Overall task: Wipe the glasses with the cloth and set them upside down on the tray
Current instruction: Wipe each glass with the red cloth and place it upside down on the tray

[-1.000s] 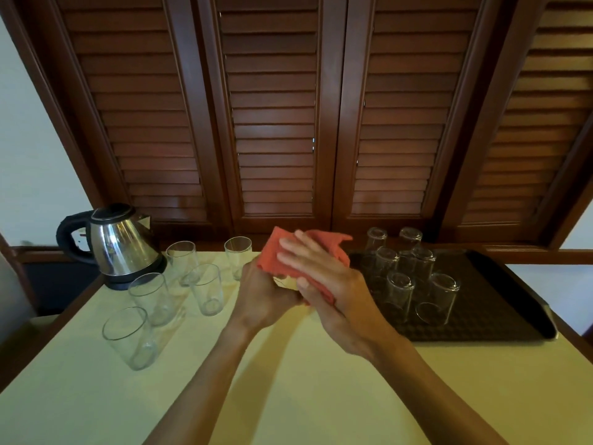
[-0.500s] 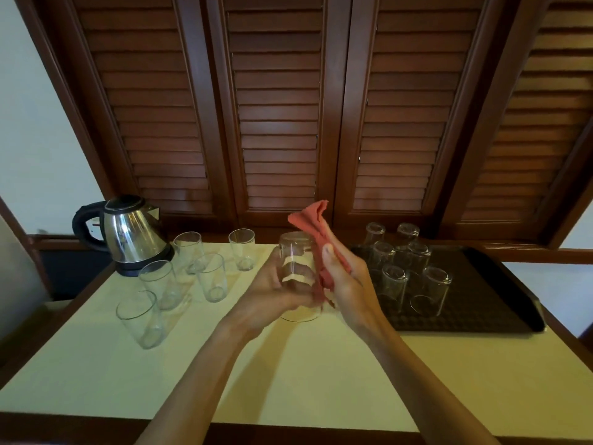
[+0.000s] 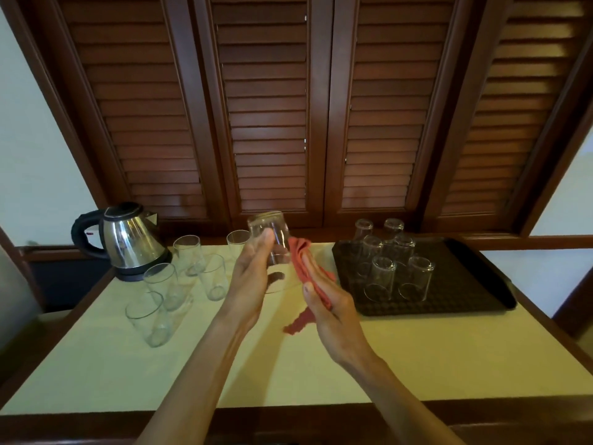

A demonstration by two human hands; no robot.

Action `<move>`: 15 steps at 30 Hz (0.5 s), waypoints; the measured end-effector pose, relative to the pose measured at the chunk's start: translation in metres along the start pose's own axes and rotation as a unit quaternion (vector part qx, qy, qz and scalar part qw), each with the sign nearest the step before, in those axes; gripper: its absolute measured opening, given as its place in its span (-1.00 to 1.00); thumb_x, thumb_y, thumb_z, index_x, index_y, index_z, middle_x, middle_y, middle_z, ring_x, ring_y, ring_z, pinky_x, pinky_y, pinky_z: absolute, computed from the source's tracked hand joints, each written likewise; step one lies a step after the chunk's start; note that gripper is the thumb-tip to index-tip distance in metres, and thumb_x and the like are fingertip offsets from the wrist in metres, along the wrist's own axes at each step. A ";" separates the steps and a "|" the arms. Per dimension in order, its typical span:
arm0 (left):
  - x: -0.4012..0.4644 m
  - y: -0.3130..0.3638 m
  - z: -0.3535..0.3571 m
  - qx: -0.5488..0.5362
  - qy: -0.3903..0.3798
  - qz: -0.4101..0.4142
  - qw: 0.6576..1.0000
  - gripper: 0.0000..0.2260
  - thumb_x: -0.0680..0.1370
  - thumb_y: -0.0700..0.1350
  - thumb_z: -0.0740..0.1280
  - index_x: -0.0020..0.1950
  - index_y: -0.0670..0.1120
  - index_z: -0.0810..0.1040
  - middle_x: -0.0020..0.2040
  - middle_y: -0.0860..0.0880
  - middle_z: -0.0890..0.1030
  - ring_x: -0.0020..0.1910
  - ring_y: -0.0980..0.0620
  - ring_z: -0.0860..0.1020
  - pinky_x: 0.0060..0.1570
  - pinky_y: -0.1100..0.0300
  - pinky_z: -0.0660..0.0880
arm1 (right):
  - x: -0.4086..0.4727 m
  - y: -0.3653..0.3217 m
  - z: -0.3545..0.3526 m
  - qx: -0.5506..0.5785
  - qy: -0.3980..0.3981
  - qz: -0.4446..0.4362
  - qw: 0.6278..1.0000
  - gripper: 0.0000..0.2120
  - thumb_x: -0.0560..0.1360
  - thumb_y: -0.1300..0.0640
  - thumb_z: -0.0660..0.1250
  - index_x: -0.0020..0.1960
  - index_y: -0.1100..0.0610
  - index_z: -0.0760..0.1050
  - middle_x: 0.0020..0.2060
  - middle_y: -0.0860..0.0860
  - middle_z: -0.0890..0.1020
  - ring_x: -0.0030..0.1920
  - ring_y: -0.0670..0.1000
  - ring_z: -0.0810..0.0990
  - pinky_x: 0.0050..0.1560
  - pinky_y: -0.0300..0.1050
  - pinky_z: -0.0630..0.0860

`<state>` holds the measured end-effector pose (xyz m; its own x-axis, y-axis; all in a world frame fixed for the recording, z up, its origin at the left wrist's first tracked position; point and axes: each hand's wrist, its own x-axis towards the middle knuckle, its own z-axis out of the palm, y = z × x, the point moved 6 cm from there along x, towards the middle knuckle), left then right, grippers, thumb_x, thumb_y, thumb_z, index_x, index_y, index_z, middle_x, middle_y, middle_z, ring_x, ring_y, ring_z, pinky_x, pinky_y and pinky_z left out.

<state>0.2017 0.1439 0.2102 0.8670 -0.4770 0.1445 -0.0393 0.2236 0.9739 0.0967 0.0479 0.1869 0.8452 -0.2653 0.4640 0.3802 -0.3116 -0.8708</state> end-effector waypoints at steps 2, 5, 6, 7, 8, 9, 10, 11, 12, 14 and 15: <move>-0.014 -0.010 0.013 0.034 -0.046 -0.011 0.998 -0.54 0.56 0.27 0.24 0.29 0.02 0.62 0.15 -0.08 0.72 0.20 -0.08 0.67 0.03 0.06 0.57 | 0.007 0.007 -0.011 -0.022 0.034 0.026 0.999 -0.42 0.58 -0.34 0.16 0.56 -0.23 0.22 0.33 -0.02 0.57 0.24 0.14 0.61 0.21 0.34 0.56; -0.024 -0.020 0.023 0.024 -0.048 -0.023 0.998 -0.52 0.58 0.23 0.25 0.35 -0.02 0.60 0.19 -0.09 0.71 0.24 -0.10 0.66 0.14 -0.01 0.61 | 0.013 -0.003 -0.018 -0.031 0.044 0.018 0.998 -0.45 0.62 -0.25 0.14 0.58 -0.19 0.20 0.46 -0.07 0.47 0.42 0.12 0.47 0.38 0.32 0.43; -0.022 -0.017 0.023 0.014 -0.037 -0.023 0.999 -0.53 0.60 0.22 0.24 0.35 -0.03 0.61 0.20 -0.10 0.71 0.24 -0.10 0.66 0.17 -0.05 0.60 | 0.007 -0.008 -0.016 -0.032 0.037 0.000 0.999 -0.48 0.64 -0.21 0.14 0.58 -0.20 0.20 0.50 -0.11 0.41 0.42 0.16 0.45 0.40 0.30 0.42; -0.018 -0.014 0.022 0.006 -0.024 -0.021 0.999 -0.56 0.63 0.20 0.23 0.33 -0.04 0.63 0.18 -0.10 0.72 0.23 -0.10 0.66 0.20 -0.07 0.60 | -0.002 -0.011 -0.014 -0.033 0.024 -0.016 0.999 -0.50 0.65 -0.18 0.15 0.58 -0.20 0.21 0.53 -0.14 0.36 0.41 0.20 0.44 0.41 0.25 0.43; -0.014 -0.011 0.022 0.000 -0.008 -0.024 1.000 -0.60 0.66 0.18 0.22 0.28 -0.04 0.65 0.13 -0.07 0.74 0.22 -0.08 0.67 0.21 -0.07 0.60 | -0.012 -0.010 -0.015 -0.040 0.013 -0.030 0.999 -0.53 0.66 -0.16 0.15 0.56 -0.21 0.25 0.54 -0.17 0.34 0.39 0.21 0.47 0.40 0.15 0.45; -0.011 -0.009 0.019 -0.003 0.012 -0.030 0.999 -0.65 0.68 0.16 0.22 0.22 -0.03 0.66 0.05 -0.02 0.76 0.19 -0.06 0.68 0.21 -0.06 0.60 | -0.021 -0.006 -0.019 -0.054 0.008 -0.037 0.998 -0.57 0.67 -0.14 0.16 0.53 -0.21 0.32 0.53 -0.19 0.36 0.30 0.18 0.56 0.32 0.07 0.50; -0.008 -0.010 0.017 -0.006 0.031 -0.040 0.999 -0.69 0.69 0.15 0.23 0.17 -0.01 0.65 -0.02 0.01 0.77 0.16 -0.05 0.69 0.19 -0.03 0.60 | -0.028 -0.002 -0.027 -0.067 0.013 -0.037 0.997 -0.61 0.67 -0.08 0.19 0.49 -0.18 0.40 0.49 -0.22 0.41 0.16 0.09 0.66 0.20 0.00 0.59; -0.005 -0.014 0.018 -0.007 0.043 -0.049 0.998 -0.71 0.68 0.15 0.25 0.14 0.01 0.64 -0.05 0.03 0.76 0.15 -0.06 0.68 0.16 -0.01 0.60 | -0.033 0.005 -0.040 -0.076 0.029 -0.033 0.996 -0.65 0.66 0.01 0.21 0.42 -0.12 0.48 0.41 -0.24 0.49 0.02 0.02 0.71 0.04 -0.10 0.65; -0.003 -0.017 0.020 -0.007 0.049 -0.058 0.997 -0.72 0.67 0.16 0.26 0.14 0.01 0.64 -0.03 0.01 0.75 0.16 -0.07 0.68 0.13 0.00 0.59 | -0.037 0.012 -0.056 -0.083 0.057 -0.024 0.995 -0.69 0.64 0.07 0.21 0.35 -0.08 0.52 0.28 -0.23 0.60 -0.11 0.02 0.73 -0.13 -0.17 0.67; 0.001 -0.024 0.031 -0.013 0.047 -0.069 0.996 -0.72 0.65 0.17 0.29 0.16 0.03 0.64 0.02 0.00 0.75 0.17 -0.07 0.68 0.09 0.01 0.59 | -0.046 0.029 -0.092 -0.086 0.117 0.015 0.989 -0.76 0.63 0.10 0.21 0.24 -0.13 0.51 -0.02 -0.10 0.68 -0.36 0.08 0.70 -0.43 -0.18 0.61; 0.003 -0.027 0.039 -0.014 0.038 -0.070 0.997 -0.71 0.63 0.19 0.29 0.18 0.04 0.64 0.02 0.02 0.75 0.16 -0.04 0.69 0.10 0.02 0.58 | -0.049 0.037 -0.112 -0.102 0.150 0.032 0.983 -0.77 0.64 0.11 0.21 0.20 -0.18 0.48 -0.09 -0.07 0.66 -0.44 0.08 0.67 -0.50 -0.18 0.58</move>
<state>0.1859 0.1027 0.1909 0.8984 -0.4390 -0.0075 0.0979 0.1836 0.9781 0.0268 -0.0529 0.1499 0.7049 -0.5375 0.4629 0.2208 -0.4540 -0.8632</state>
